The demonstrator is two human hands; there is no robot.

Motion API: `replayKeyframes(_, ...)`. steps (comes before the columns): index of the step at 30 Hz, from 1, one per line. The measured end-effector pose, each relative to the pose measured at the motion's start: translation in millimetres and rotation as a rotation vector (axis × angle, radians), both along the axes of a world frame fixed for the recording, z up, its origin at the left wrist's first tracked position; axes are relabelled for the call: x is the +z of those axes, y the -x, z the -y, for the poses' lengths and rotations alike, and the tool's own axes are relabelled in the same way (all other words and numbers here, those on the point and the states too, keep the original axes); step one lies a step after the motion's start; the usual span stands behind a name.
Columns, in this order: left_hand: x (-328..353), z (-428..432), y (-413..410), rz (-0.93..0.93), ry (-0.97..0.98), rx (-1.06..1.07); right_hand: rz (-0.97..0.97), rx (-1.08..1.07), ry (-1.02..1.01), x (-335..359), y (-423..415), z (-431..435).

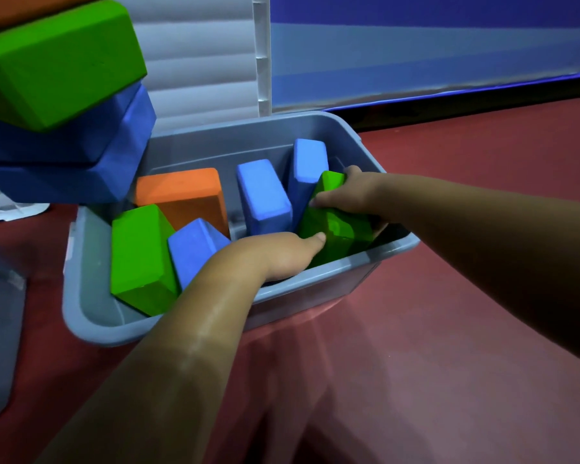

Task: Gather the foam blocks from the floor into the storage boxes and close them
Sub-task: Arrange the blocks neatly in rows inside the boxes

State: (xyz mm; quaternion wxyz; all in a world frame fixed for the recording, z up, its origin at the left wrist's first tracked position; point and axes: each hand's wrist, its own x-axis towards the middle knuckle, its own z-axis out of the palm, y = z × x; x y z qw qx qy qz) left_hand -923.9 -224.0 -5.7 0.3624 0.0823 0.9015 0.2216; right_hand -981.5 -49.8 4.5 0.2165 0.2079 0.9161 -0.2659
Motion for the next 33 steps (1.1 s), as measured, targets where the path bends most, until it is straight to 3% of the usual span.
replayKeyframes(6,5.4,6.8,-11.7,0.018,-0.01,-0.189,-0.08,0.035,-0.091,-3.4,2.4,9.2)
replayKeyframes(22,11.0,28.0,-10.4,0.096,0.056,-0.281,-0.107,0.047,-0.216,18.2,-9.3,0.2)
replayKeyframes(29,8.0,28.1,-6.9,0.091,0.085,-0.301,-0.028,-0.103,-0.041,31.0,-13.5,17.5)
replayKeyframes(33,4.4,27.6,-6.0,0.093,0.07,-0.304,-0.098,0.196,-0.183,35.9,-16.8,19.8)
